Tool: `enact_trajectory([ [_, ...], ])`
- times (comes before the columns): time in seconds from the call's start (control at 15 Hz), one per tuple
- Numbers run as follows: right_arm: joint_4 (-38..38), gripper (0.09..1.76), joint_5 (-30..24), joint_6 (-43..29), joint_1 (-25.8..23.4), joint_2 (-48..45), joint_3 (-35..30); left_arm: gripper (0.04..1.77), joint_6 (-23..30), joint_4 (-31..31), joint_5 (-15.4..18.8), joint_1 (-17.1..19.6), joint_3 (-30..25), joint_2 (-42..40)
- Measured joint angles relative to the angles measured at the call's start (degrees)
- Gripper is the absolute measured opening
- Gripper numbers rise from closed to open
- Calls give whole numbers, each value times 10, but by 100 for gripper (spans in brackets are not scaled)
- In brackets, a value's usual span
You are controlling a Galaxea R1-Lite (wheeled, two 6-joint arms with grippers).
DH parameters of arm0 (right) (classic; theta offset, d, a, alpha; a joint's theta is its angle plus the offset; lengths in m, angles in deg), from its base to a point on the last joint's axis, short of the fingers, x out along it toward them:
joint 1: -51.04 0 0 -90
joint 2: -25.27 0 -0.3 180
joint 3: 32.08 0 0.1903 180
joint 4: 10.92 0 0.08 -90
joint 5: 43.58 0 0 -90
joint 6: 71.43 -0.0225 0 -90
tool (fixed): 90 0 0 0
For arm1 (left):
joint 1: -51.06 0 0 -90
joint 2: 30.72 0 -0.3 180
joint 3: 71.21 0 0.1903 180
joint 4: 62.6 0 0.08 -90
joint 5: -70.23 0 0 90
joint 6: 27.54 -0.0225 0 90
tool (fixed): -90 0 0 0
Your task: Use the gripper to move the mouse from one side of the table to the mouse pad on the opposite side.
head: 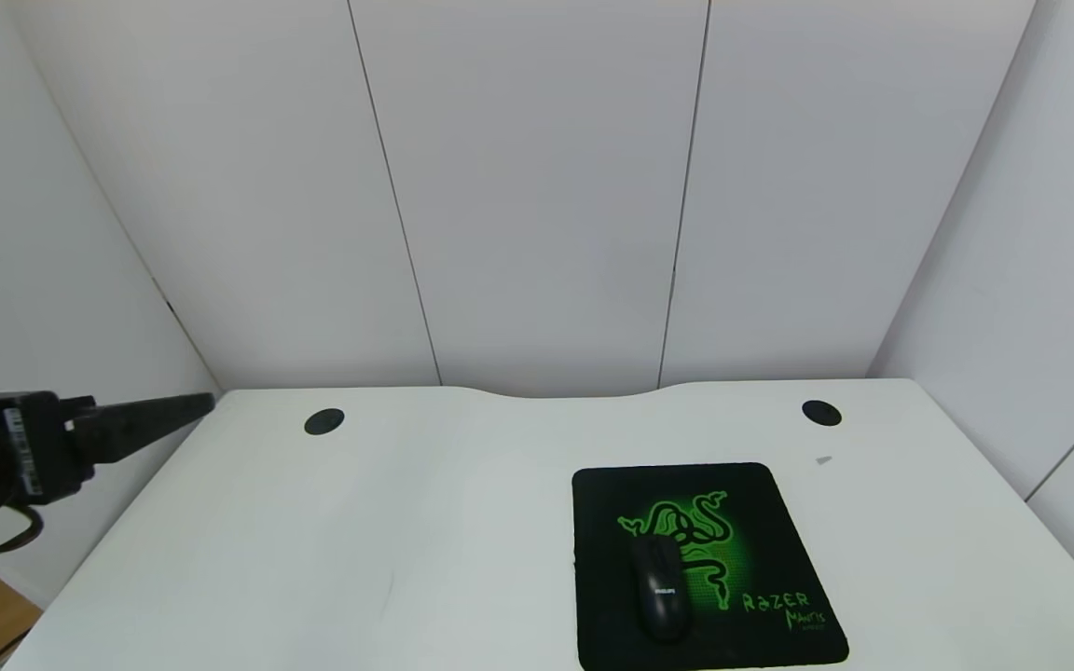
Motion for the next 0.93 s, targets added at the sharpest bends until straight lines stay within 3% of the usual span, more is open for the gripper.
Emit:
enact_trajectory([
  [0.47,0,171,0,0,0,0,0,172,-39,87,5,-1,-24,-195],
  [0.93,0,171,0,0,0,0,0,172,-43,146,5,-1,-32,-349],
])
